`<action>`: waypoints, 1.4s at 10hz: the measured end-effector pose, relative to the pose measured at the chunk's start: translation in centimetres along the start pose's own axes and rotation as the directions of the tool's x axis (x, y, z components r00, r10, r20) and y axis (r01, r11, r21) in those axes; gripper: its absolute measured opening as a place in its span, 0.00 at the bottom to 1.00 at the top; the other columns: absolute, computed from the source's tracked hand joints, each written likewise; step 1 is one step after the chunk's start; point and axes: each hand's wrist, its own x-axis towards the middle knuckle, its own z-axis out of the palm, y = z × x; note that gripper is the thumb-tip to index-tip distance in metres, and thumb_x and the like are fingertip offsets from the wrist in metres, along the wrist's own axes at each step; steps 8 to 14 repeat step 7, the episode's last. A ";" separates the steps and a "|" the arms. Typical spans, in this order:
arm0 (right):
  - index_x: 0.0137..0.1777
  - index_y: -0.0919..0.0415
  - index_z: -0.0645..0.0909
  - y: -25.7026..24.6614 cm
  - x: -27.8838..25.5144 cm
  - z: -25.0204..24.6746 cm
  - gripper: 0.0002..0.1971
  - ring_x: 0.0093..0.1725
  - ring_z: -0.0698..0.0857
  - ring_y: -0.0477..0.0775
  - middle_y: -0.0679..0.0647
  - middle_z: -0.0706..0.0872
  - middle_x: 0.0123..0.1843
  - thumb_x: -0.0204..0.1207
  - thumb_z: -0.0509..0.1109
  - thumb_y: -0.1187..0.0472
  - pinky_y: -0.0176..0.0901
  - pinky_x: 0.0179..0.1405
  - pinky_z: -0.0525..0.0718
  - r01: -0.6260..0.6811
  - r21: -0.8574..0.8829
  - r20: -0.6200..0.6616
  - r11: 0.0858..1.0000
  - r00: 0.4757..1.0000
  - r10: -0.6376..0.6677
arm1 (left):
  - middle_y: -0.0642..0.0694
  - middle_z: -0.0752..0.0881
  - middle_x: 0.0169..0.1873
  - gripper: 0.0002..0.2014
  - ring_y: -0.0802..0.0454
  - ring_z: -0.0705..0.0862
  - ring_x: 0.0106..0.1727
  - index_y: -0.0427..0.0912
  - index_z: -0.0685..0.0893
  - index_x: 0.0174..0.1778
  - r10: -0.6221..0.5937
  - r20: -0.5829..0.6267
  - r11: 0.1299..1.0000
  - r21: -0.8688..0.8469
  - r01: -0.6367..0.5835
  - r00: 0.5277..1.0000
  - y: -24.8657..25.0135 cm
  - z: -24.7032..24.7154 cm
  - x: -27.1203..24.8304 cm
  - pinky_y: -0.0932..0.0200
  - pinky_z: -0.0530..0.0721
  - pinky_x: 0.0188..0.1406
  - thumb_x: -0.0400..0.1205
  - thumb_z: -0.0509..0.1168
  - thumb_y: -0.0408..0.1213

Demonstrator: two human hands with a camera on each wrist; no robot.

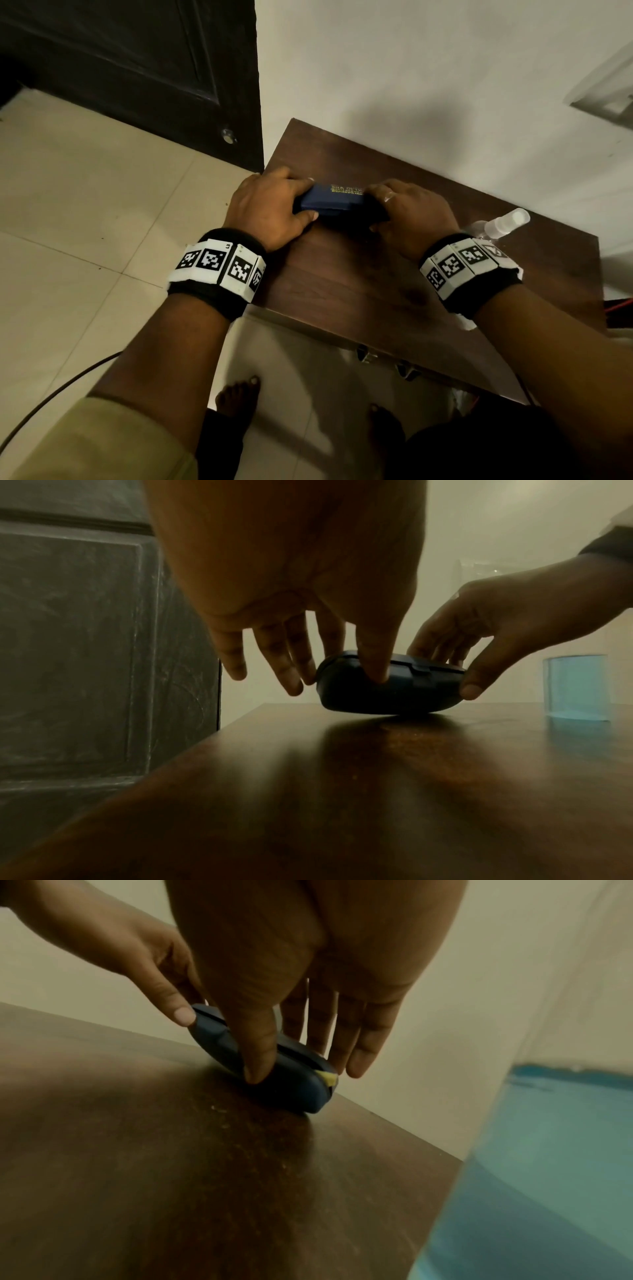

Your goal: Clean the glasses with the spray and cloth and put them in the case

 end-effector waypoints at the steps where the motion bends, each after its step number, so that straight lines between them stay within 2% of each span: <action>1: 0.71 0.52 0.77 -0.1 0.6 -0.2 0.22 0.58 0.83 0.62 0.54 0.84 0.61 0.75 0.69 0.57 0.53 0.51 0.84 -0.001 -0.011 -0.038 1.000 0.999 0.001 | 0.45 0.83 0.61 0.23 0.41 0.82 0.58 0.49 0.79 0.70 0.068 -0.038 0.996 0.053 -0.066 0.997 0.3 -0.1 0.2 0.48 0.80 0.54 0.79 0.66 0.48; 2: 0.70 0.51 0.78 -0.2 0.7 -0.4 0.21 0.57 0.84 0.61 0.53 0.85 0.60 0.76 0.68 0.58 0.52 0.49 0.84 -0.003 -0.012 -0.040 1.000 0.999 0.003 | 0.45 0.84 0.61 0.21 0.41 0.82 0.58 0.48 0.81 0.67 0.078 -0.036 0.994 0.080 -0.075 0.996 0.6 -0.1 0.4 0.49 0.80 0.51 0.79 0.66 0.47; 4: 0.67 0.54 0.78 -0.9 0.2 0.6 0.18 0.58 0.82 0.61 0.54 0.83 0.61 0.76 0.68 0.59 0.50 0.46 0.81 -0.071 0.006 -0.077 0.997 0.994 0.071 | 0.46 0.82 0.57 0.19 0.43 0.82 0.56 0.49 0.82 0.64 -0.005 -0.015 0.996 0.088 0.006 1.000 1.5 -0.2 0.3 0.55 0.73 0.43 0.77 0.70 0.45; 6: 0.67 0.56 0.76 -2.1 -1.8 2.1 0.19 0.61 0.79 0.61 0.55 0.80 0.63 0.76 0.67 0.62 0.51 0.46 0.82 -0.156 0.093 -0.103 0.983 0.981 0.165 | 0.46 0.81 0.58 0.20 0.41 0.82 0.55 0.49 0.82 0.62 -0.023 0.002 0.996 0.090 0.023 1.000 2.7 -0.1 -0.3 0.50 0.79 0.47 0.74 0.73 0.42; 7: 0.68 0.57 0.77 -2.4 -2.7 2.6 0.19 0.64 0.77 0.61 0.55 0.80 0.66 0.77 0.66 0.60 0.52 0.51 0.81 -0.191 0.190 -0.168 0.963 0.960 0.223 | 0.44 0.80 0.60 0.20 0.41 0.80 0.58 0.49 0.81 0.64 -0.083 -0.056 0.992 0.085 0.088 0.995 3.5 0.2 -1.2 0.46 0.80 0.51 0.76 0.71 0.47; 14: 0.68 0.57 0.77 -2.4 -2.7 2.6 0.19 0.64 0.77 0.61 0.55 0.80 0.66 0.77 0.66 0.60 0.52 0.51 0.81 -0.191 0.190 -0.168 0.963 0.960 0.223 | 0.44 0.80 0.60 0.20 0.41 0.80 0.58 0.49 0.81 0.64 -0.083 -0.056 0.992 0.085 0.088 0.995 3.5 0.2 -1.2 0.46 0.80 0.51 0.76 0.71 0.47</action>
